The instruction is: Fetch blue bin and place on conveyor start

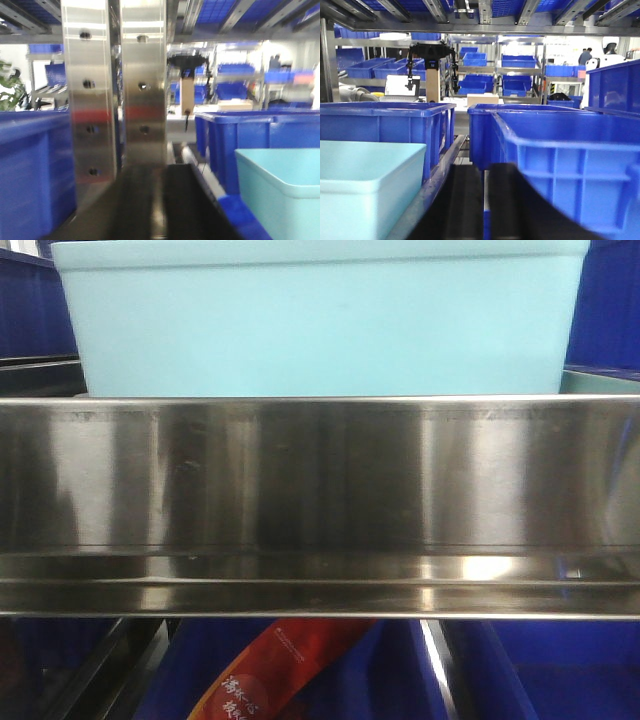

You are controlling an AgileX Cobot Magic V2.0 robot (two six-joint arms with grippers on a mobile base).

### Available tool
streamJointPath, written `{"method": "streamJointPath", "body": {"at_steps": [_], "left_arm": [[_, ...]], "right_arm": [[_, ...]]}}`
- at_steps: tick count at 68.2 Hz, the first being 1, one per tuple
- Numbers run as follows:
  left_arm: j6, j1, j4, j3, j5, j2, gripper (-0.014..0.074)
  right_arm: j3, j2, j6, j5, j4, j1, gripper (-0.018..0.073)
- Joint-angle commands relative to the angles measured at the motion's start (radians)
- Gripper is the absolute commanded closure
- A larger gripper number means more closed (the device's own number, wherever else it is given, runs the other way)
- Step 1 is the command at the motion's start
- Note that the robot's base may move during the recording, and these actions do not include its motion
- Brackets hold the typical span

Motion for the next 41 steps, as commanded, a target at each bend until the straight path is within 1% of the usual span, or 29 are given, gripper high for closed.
{"method": "streamJointPath", "body": {"at_steps": [1, 3, 8, 10, 11, 13, 19, 24, 27, 33, 35, 41], "left_arm": [[-0.001, -0.006, 0.013, -0.089, 0.105, 0.063, 0.0386], [-0.001, -0.006, 0.016, -0.108, 0.110, 0.081, 0.0330], [-0.001, -0.006, 0.016, -0.142, 0.101, 0.123, 0.0234], [-0.001, -0.006, 0.014, -0.151, 0.100, 0.135, 0.0197], [-0.001, -0.006, 0.014, -0.156, 0.100, 0.144, 0.0185], [-0.001, -0.006, 0.012, -0.167, 0.102, 0.156, 0.0167], [-0.001, -0.016, 0.000, -0.205, 0.139, 0.209, 0.0154], [0.001, -0.070, 0.001, -0.241, 0.159, 0.254, 0.0154], [0.004, -0.116, 0.000, -0.267, 0.163, 0.287, 0.0154], [0.006, -0.232, 0.000, -0.320, 0.174, 0.366, 0.0154], [0.008, -0.279, 0.000, -0.337, 0.180, 0.395, 0.0154], [0.008, -0.390, 0.000, -0.401, 0.212, 0.503, 0.0154]], "right_arm": [[-0.059, 0.056, -0.005, 0.046, -0.005, 0.002, 0.0349], [-0.067, 0.072, -0.005, 0.043, -0.005, 0.002, 0.0281], [-0.072, 0.111, -0.005, 0.032, -0.005, 0.002, 0.0095], [-0.072, 0.124, -0.005, 0.025, -0.005, 0.002, 0.0055], [-0.072, 0.133, -0.005, 0.020, -0.005, 0.002, 0.0017], [-0.074, 0.143, -0.005, 0.018, -0.005, 0.002, -0.0020], [-0.101, 0.176, -0.005, 0.023, -0.005, 0.002, -0.0010], [-0.142, 0.218, -0.012, 0.046, -0.005, 0.002, -0.0010], [-0.171, 0.245, -0.037, 0.064, -0.002, 0.005, -0.0010], [-0.226, 0.313, -0.059, 0.107, 0.008, 0.027, -0.0010], [-0.251, 0.345, -0.059, 0.128, 0.018, 0.042, -0.0010], [-0.312, 0.429, -0.059, 0.166, 0.042, 0.090, -0.0010]]}}
